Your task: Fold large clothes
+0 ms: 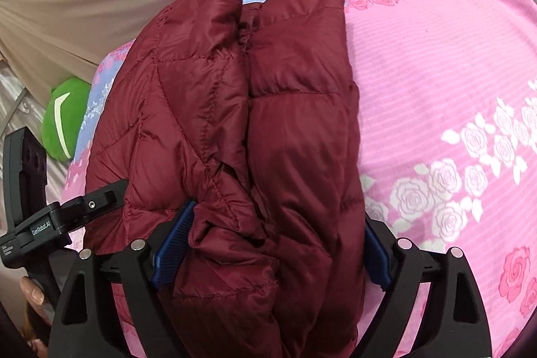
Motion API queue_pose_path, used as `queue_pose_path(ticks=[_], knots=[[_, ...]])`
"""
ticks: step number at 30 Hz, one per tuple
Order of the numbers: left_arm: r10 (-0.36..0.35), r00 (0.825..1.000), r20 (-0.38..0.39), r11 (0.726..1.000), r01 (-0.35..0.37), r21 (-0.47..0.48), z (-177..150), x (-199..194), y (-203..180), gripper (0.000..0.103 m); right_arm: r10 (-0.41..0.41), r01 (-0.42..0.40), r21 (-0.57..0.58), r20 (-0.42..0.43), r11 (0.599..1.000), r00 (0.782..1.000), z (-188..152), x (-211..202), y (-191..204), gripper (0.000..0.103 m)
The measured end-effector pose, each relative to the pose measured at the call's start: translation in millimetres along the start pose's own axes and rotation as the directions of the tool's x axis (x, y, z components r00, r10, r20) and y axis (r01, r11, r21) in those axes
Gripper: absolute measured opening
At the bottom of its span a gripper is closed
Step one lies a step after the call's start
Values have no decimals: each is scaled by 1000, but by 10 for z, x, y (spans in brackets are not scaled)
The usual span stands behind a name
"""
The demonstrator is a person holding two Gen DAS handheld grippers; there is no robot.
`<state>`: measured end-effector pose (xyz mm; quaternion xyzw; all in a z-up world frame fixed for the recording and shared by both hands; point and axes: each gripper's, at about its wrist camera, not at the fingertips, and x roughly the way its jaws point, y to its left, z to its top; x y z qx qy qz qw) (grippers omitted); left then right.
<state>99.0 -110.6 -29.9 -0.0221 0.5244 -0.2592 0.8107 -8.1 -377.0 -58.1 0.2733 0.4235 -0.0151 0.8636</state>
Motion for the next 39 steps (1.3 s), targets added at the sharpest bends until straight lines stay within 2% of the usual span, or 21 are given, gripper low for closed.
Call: queue_pose_path(ticks=[3, 4, 6, 8, 10, 13, 15, 18, 20, 21, 24, 26, 28, 30, 32, 33, 35, 36, 37, 38, 39], knots=[[12, 1000, 7, 1000, -12, 10, 32, 32, -31, 98, -6, 6, -4, 14, 1000, 1000, -5, 36, 83, 87], [13, 1000, 9, 1000, -13, 17, 35, 32, -34, 98, -9, 9, -3, 16, 1000, 1000, -4, 46, 105, 84], [9, 1000, 10, 999, -10, 38, 60, 23, -56, 98, 7, -7, 12, 19, 1000, 1000, -20, 54, 166, 68], [9, 1000, 25, 998, -11, 64, 92, -14, -100, 90, 68, -69, 43, 16, 997, 998, -27, 12, 196, 40], [8, 998, 57, 995, -14, 103, 118, -122, -148, 69, 61, -62, 30, 44, 998, 997, -37, -85, 260, 26], [-53, 994, 93, 988, 39, 149, 179, -357, -171, 48, 55, -55, 0, 100, 998, 993, -55, -277, 447, 19], [-93, 989, 118, 981, 71, 181, 231, -535, -189, 41, 47, -42, -38, 148, 998, 988, -70, -428, 607, 18], [-149, 971, 188, 966, 102, 238, 307, -890, -219, 37, 61, -35, -104, 255, 994, 965, -76, -771, 941, 17], [-189, 946, 263, 951, 111, 287, 354, -1228, -233, 36, 85, -43, -139, 315, 989, 945, -45, -951, 1113, 17], [-199, 936, 290, 947, 107, 304, 366, -1340, -229, 36, 107, -49, -169, 357, 984, 928, -30, -1078, 1248, 17], [-223, 880, 419, 928, 59, 369, 403, -1849, -202, 36, 172, -62, -254, 439, 965, 882, 38, -1333, 1579, 17], [-223, 841, 494, 920, 14, 391, 431, -2137, -112, 37, 220, -83, -299, 462, 951, 859, 117, -1382, 1799, 17], [-205, 806, 556, 918, -38, 395, 531, -2339, 28, 37, 264, -110, -330, 467, 938, 844, 236, -1336, 2011, 18], [-175, 793, 584, 922, -76, 379, 669, -2372, 208, 39, 295, -146, -339, 443, 929, 847, 413, -1150, 2221, 20], [-134, 796, 591, 931, -104, 351, 807, -2267, 427, 42, 300, -164, -338, 405, 927, 864, 566, -873, 2344, 24], [-109, 806, 582, 935, -115, 334, 887, -2148, 546, 47, 295, -175, -324, 371, 930, 880, 666, -603, 2392, 27], [-22, 841, 541, 950, -150, 272, 1039, -1714, 896, 62, 267, -177, -288, 312, 941, 912, 764, -81, 2359, 37], [54, 865, 499, 959, -184, 215, 1085, -1370, 1131, 73, 239, -162, -271, 282, 949, 929, 762, 165, 2344, 38], [110, 883, 456, 960, -213, 181, 1088, -1151, 1272, 71, 169, -117, -232, 217, 966, 961, 744, 567, 2262, 39], [167, 903, 395, 959, -242, 147, 1063, -921, 1442, 69, 95, -65, -188, 156, 980, 983, 679, 843, 2159, 39], [215, 912, 349, 955, -272, 122, 1001, -767, 1581, 62, 32, -17, -126, 118, 992, 993, 564, 1010, 2020, 39]])
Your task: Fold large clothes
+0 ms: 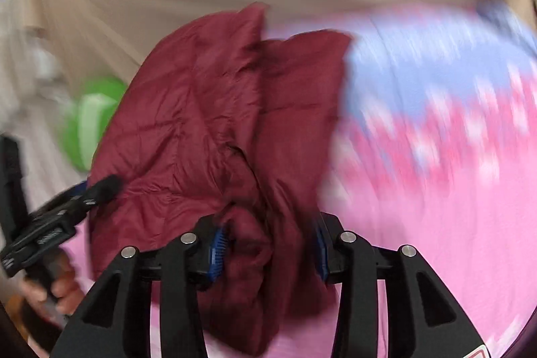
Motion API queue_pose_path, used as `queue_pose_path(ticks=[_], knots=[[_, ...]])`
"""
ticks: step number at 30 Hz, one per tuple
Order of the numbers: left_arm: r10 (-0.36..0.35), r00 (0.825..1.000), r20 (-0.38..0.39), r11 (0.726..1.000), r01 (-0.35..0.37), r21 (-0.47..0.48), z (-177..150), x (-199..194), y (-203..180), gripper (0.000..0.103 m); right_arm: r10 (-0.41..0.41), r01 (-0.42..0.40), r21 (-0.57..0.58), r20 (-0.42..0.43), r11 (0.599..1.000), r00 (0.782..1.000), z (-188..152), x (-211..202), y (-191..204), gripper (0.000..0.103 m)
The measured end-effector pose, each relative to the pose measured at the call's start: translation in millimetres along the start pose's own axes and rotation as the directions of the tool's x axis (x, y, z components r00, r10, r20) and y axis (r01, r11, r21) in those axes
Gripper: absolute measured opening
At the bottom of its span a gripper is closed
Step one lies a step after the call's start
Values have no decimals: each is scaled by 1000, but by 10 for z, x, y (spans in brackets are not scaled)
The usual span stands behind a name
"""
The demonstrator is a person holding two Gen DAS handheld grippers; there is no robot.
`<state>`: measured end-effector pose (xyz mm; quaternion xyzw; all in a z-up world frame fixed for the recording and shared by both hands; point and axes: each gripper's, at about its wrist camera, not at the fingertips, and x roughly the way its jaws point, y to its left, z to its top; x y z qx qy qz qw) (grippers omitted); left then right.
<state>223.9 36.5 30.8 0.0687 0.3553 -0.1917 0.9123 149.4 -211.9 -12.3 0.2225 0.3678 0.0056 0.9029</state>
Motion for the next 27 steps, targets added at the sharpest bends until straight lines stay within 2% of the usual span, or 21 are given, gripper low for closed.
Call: queue_pose_path(ticks=[1, 2, 4, 5, 8, 10, 11, 12, 13, 15, 16, 17, 18, 19, 20, 21, 22, 23, 24, 27], knots=[[15, 1000, -25, 1000, -15, -6, -156, 44, 97, 62, 21, -22, 38, 6, 999, 1000, -118, -22, -129, 39], [6, 1000, -12, 1000, -6, -14, -264, -27, 179, 62, 65, -67, 76, 25, 995, 998, -227, -97, -220, 39], [-3, 1000, 19, 1000, 3, -29, -367, -260, 250, 65, 54, -62, 114, 76, 992, 996, -320, -337, -337, 41], [-13, 1000, 23, 999, 14, -35, -388, -355, 289, 66, 37, -47, 106, 99, 993, 994, -322, -474, -419, 41], [-63, 998, 26, 997, 64, -42, -415, -580, 214, 66, 30, -36, 36, 153, 999, 988, -263, -753, -275, 41], [-93, 996, 10, 996, 93, -10, -464, -630, 23, 72, 53, -51, -18, 162, 999, 985, -230, -820, -110, 41], [-96, 995, -9, 995, 96, 10, -524, -649, -87, 75, 57, -52, -40, 154, 998, 986, -216, -778, -27, 45], [-86, 996, -38, 995, 88, 42, -609, -601, -200, 77, 42, -33, -70, 134, 997, 990, -195, -694, 186, 49], [-69, 996, -55, 995, 72, 64, -661, -550, -269, 77, 26, -16, -84, 124, 996, 992, -220, -656, 217, 54], [-4, 995, -96, 994, 14, 105, -822, -402, -338, 77, -6, 15, -101, 86, 995, 996, -235, -521, 227, 58], [53, 991, -120, 993, -40, 110, -899, -278, -306, 77, -16, 21, -90, 55, 996, 998, -263, -444, 186, 59], [79, 988, -134, 993, -66, 99, -929, -214, -257, 75, -17, 18, -66, 24, 998, 1000, -294, -378, 120, 59], [92, 985, -146, 994, -81, 77, -942, -172, -192, 66, 7, -7, -37, -3, 999, 1000, -331, -316, 33, 59], [89, 984, -156, 996, -84, 37, -931, -138, -93, 57, 28, -28, -20, -17, 999, 999, -346, -281, 6, 51], [76, 985, -157, 997, -76, 7, -905, -123, -17, 56, 72, -72, 3, -32, 997, 997, -343, -226, -11, 22], [35, 986, -164, 999, -41, -33, -863, -109, 71, 54, 113, -113, 17, -42, 994, 993, -332, -190, -8, 13], [16, 985, -169, 999, -25, -48, -845, -99, 118, 44, 139, -138, 29, -31, 990, 990, -311, -200, -1, 8], [12, 986, -169, 998, -21, -51, -818, -95, 143, 38, 163, -163, 25, 10, 986, 987, -281, -283, 18, 5], [31, 987, -160, 998, -38, -43, -789, -105, 162, 31, 178, -179, 12, 46, 984, 983, -255, -374, 49, 5], [95, 985, -145, 994, -101, -35, -760, -99, 227, 30, 134, -132, -25, 97, 991, 986, -234, -522, 91, 3]])
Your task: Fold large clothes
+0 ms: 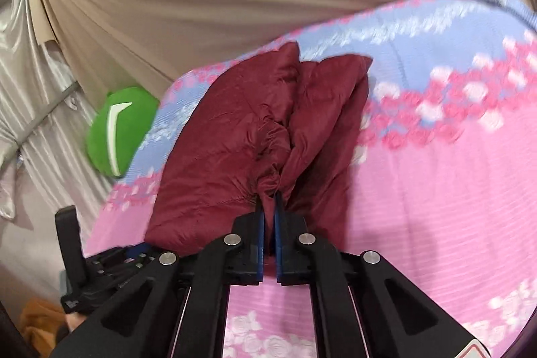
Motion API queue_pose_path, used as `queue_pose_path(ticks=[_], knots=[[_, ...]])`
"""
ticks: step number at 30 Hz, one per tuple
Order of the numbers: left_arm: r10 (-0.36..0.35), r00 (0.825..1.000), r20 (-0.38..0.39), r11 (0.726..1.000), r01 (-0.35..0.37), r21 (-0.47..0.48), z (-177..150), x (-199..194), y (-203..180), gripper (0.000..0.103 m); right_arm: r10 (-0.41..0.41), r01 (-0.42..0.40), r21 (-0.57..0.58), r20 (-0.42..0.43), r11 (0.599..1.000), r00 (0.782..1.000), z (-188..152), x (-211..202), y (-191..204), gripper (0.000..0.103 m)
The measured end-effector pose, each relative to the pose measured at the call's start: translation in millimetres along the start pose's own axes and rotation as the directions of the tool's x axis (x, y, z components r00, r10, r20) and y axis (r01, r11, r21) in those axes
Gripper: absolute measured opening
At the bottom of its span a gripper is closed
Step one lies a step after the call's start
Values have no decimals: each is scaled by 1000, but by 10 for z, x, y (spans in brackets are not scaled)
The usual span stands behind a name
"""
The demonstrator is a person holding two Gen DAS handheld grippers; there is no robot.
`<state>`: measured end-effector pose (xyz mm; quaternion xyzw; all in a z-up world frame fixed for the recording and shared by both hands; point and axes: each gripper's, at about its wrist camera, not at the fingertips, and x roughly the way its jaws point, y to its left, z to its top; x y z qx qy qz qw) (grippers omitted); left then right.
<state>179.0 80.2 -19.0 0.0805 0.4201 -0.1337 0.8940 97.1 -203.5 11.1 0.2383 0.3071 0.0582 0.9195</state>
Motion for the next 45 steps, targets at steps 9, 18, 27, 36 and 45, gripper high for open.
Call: queue_pose_path(ticks=[9, 18, 27, 36, 45], knots=[[-12, 1000, 8, 1000, 12, -18, -123, -65, -31, 30, -114, 107, -57, -155, 993, 981, -237, 432, -128, 14], [-124, 987, 102, 985, 134, -106, 97, -528, 230, 39, -105, 87, -101, -189, 991, 976, -465, 276, -20, 41], [-48, 999, 8, 996, 49, -75, 126, 76, -99, 39, -184, 168, -87, -216, 982, 959, -285, 625, -205, 5], [-30, 999, 18, 995, 31, -92, 85, 50, -125, 39, -239, 238, -39, -12, 970, 971, -228, -113, 49, 7], [-8, 1000, 14, 996, 10, -90, 82, 53, -152, 40, -196, 169, -185, -138, 968, 971, -299, 448, 337, 3]])
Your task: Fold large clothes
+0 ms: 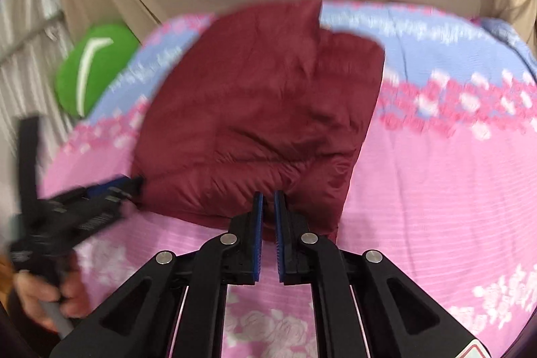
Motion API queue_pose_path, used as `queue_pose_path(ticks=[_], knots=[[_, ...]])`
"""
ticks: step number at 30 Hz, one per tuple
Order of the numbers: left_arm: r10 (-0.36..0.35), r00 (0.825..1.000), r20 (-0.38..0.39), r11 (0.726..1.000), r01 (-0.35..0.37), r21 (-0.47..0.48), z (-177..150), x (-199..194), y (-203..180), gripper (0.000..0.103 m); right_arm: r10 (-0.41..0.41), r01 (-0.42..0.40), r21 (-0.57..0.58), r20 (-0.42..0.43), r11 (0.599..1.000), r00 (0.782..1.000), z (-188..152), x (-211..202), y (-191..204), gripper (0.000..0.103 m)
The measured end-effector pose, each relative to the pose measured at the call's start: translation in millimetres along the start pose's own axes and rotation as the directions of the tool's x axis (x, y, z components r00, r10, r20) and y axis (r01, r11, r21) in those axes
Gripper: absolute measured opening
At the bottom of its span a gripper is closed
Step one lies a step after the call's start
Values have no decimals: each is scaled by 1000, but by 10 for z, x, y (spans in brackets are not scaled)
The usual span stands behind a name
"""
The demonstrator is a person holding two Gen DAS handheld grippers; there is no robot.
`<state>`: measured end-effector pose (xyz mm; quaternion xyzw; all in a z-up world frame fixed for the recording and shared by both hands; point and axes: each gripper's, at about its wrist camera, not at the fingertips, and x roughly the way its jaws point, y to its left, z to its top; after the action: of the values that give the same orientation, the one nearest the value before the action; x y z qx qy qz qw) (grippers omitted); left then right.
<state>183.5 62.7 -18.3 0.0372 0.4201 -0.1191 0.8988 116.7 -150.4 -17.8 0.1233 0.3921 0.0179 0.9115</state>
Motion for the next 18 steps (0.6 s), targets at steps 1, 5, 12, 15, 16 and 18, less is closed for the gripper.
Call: queue_pose_path(ticks=[1, 5, 12, 15, 16, 18], knots=[[-2, 1000, -1, 1000, 2, -1, -2, 4, 7, 40, -5, 5, 5, -16, 1000, 1000, -17, 56, -21, 0], [4, 1000, -2, 1000, -4, 5, 2, 37, -21, 41, 43, -39, 63, -60, 997, 997, -8, 224, -189, 0], [13, 1000, -6, 1000, -13, 14, 26, 112, -124, 42, 18, -14, 52, -68, 999, 998, 96, 435, -264, 0], [22, 1000, -2, 1000, -22, 13, 20, 160, -150, 48, -25, 25, 8, -51, 1000, 998, 168, 510, -225, 0], [26, 1000, 0, 1000, -26, 9, 17, 169, -149, 50, -25, 26, 11, -54, 1000, 998, 190, 518, -221, 0], [23, 1000, 0, 1000, -23, -4, 8, 154, -125, 51, -36, 36, 9, -59, 999, 998, 185, 485, -209, 0]])
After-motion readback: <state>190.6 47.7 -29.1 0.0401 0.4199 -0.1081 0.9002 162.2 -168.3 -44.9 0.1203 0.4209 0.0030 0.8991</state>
